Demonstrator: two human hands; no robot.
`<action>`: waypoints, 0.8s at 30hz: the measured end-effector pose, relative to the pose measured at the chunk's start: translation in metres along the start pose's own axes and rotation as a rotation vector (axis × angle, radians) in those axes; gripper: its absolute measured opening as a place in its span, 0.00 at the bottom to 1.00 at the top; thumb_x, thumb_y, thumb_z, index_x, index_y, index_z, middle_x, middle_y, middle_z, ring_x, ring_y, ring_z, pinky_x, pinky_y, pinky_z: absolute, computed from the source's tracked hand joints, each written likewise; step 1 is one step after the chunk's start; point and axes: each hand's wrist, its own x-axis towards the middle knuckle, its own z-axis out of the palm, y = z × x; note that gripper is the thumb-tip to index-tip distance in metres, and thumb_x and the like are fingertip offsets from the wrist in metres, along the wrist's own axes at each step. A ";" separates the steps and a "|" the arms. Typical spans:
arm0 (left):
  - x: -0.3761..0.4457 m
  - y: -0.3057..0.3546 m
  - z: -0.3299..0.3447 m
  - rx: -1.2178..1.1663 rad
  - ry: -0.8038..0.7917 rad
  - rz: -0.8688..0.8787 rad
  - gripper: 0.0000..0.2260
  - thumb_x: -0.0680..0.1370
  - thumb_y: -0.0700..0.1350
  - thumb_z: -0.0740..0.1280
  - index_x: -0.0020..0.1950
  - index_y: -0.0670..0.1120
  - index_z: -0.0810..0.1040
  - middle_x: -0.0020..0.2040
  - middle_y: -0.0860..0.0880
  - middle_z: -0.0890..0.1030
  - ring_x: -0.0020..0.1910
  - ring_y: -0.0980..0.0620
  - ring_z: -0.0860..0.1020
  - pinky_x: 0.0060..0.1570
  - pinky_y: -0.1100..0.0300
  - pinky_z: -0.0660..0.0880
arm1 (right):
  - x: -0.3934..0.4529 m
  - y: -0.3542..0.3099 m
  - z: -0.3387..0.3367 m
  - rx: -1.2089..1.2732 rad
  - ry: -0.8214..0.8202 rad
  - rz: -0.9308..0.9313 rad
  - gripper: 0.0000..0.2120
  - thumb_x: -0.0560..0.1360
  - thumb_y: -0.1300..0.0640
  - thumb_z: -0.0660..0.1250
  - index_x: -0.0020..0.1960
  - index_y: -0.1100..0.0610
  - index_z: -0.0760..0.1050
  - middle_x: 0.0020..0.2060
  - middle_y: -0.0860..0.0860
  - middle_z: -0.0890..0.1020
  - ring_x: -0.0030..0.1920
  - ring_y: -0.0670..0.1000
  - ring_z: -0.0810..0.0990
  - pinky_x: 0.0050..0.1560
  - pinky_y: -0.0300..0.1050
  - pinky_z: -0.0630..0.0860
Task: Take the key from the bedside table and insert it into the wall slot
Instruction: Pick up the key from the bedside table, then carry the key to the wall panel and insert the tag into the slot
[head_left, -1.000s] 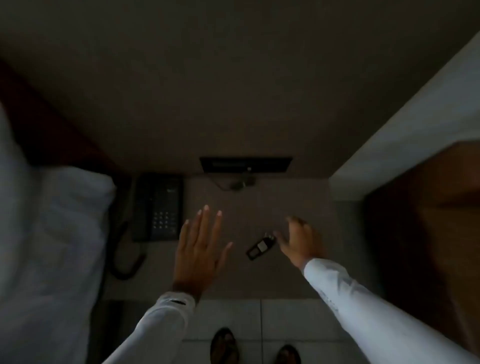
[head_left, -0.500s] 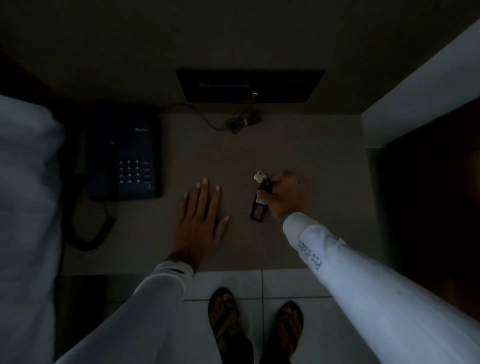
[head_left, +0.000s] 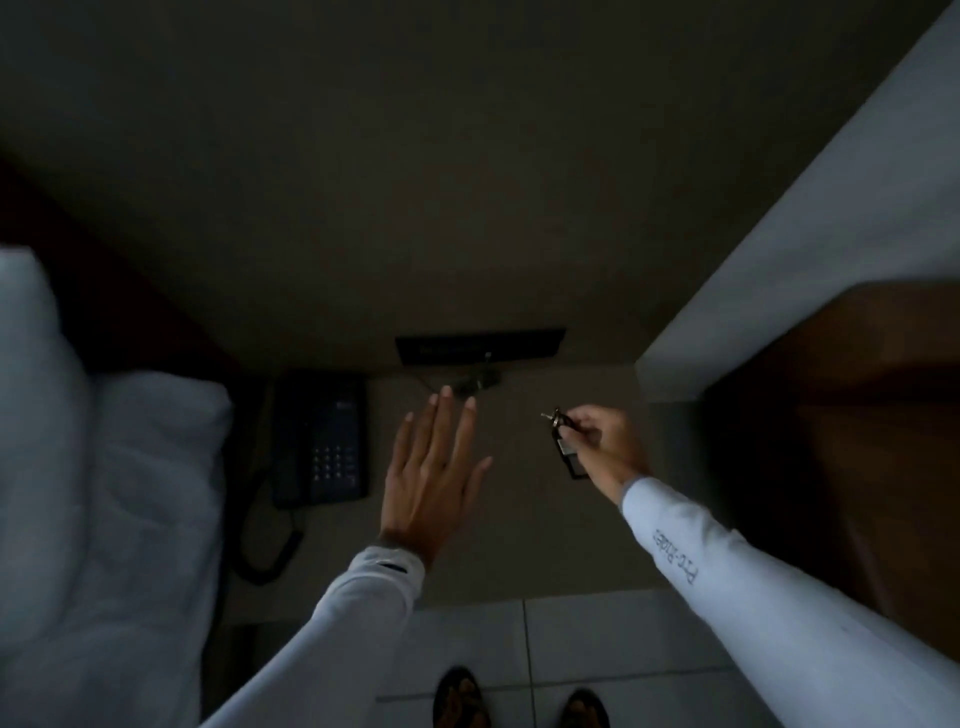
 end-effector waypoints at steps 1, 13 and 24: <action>0.014 0.009 -0.025 -0.005 0.033 0.020 0.28 0.85 0.57 0.57 0.81 0.42 0.67 0.81 0.35 0.67 0.79 0.37 0.68 0.74 0.36 0.71 | -0.004 -0.019 -0.022 -0.010 0.036 -0.032 0.05 0.72 0.64 0.72 0.45 0.55 0.81 0.37 0.50 0.83 0.40 0.49 0.82 0.42 0.37 0.77; 0.163 0.193 -0.321 -0.105 0.459 0.413 0.29 0.86 0.57 0.56 0.82 0.42 0.64 0.82 0.35 0.66 0.80 0.37 0.66 0.76 0.36 0.69 | -0.122 -0.229 -0.340 -0.058 0.591 -0.364 0.04 0.72 0.60 0.71 0.44 0.52 0.79 0.38 0.50 0.85 0.41 0.50 0.84 0.46 0.48 0.81; 0.134 0.459 -0.489 -0.265 0.651 0.794 0.29 0.85 0.57 0.55 0.83 0.44 0.62 0.83 0.38 0.63 0.82 0.39 0.63 0.78 0.37 0.67 | -0.342 -0.236 -0.583 -0.030 1.074 -0.378 0.08 0.70 0.63 0.71 0.43 0.51 0.79 0.39 0.52 0.84 0.38 0.49 0.83 0.42 0.39 0.79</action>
